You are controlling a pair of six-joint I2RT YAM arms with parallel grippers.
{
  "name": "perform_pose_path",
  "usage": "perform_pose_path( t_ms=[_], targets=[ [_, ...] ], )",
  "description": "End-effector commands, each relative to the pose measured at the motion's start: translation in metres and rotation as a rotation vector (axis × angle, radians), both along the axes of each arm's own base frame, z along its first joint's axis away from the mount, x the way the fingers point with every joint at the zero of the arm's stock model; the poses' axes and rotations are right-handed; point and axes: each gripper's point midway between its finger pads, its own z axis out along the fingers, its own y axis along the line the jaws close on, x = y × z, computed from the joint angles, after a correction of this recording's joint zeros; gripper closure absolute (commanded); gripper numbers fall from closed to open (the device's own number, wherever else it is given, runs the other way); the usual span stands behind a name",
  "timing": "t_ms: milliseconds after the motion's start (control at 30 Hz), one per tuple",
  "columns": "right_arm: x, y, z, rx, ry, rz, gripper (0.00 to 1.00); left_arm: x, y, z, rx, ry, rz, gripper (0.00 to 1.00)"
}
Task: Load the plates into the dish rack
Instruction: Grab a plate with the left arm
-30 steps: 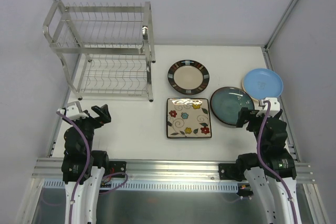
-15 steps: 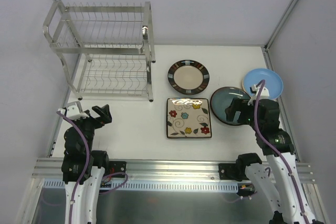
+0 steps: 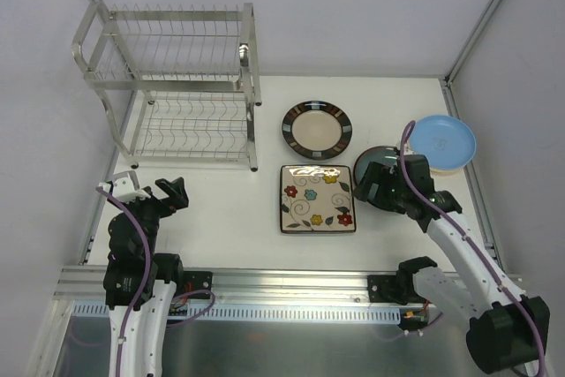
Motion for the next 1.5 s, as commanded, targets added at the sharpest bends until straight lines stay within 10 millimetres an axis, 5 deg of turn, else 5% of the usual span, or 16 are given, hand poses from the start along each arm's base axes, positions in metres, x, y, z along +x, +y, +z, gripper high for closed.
perform_pose_path(
  t_ms=[0,233,600,967,1300,1467],
  targets=[
    [0.015,0.021,-0.001,0.086,-0.008,-0.032,0.06,-0.005,-0.002,0.018,-0.01,-0.076,-0.011,0.01],
    [0.027,0.038,-0.021,0.086,0.014,-0.029,0.22,-0.005,-0.003,0.018,-0.007,-0.074,-0.013,0.01],
    [0.035,0.05,-0.047,0.025,0.067,-0.019,0.34,-0.006,-0.001,0.019,0.001,-0.078,-0.009,0.01],
    [0.036,0.065,-0.043,0.014,0.057,0.028,0.58,-0.007,0.0,0.019,0.005,-0.075,-0.001,0.01],
    [0.034,0.057,-0.048,-0.041,0.067,-0.007,0.99,-0.007,0.0,0.019,0.003,-0.074,-0.003,0.01],
    [0.031,0.054,-0.04,-0.046,0.062,-0.023,0.99,-0.007,0.0,0.019,0.006,-0.073,-0.003,0.01]
  ],
)
